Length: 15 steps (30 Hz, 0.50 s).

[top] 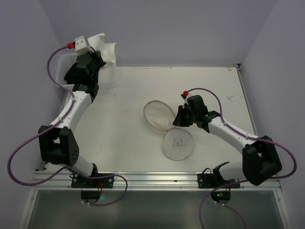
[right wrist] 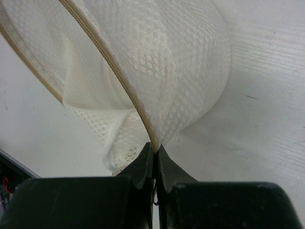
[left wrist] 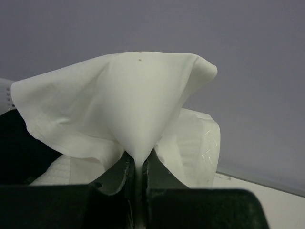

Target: Unzip the laundry bag and remove the bra

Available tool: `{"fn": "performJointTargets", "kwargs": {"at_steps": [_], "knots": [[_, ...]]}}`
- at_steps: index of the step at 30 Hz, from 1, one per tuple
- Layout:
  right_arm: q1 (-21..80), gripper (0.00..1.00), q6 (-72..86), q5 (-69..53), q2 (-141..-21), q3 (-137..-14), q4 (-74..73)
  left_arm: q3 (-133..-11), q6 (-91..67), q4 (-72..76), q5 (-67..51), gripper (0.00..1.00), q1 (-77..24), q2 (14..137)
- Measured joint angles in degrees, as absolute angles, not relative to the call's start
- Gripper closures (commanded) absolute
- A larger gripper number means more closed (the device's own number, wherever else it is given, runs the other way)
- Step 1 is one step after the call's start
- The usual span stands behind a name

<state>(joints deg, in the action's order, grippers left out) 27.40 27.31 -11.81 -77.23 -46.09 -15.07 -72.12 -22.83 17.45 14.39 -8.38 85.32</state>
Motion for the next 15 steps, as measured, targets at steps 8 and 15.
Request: {"fn": "performJointTargets", "kwargs": {"at_steps": [8,15], "knots": [[27.4,1.00,24.6,-13.5,-77.6,-48.3,-16.0,-81.7,-18.8,13.2,12.1,1.00,-2.1,100.7],[27.4,1.00,23.0,-14.7,-77.6,-48.9,-17.7,-91.5,-15.4,11.0,11.1,1.00,0.5,112.6]]}}
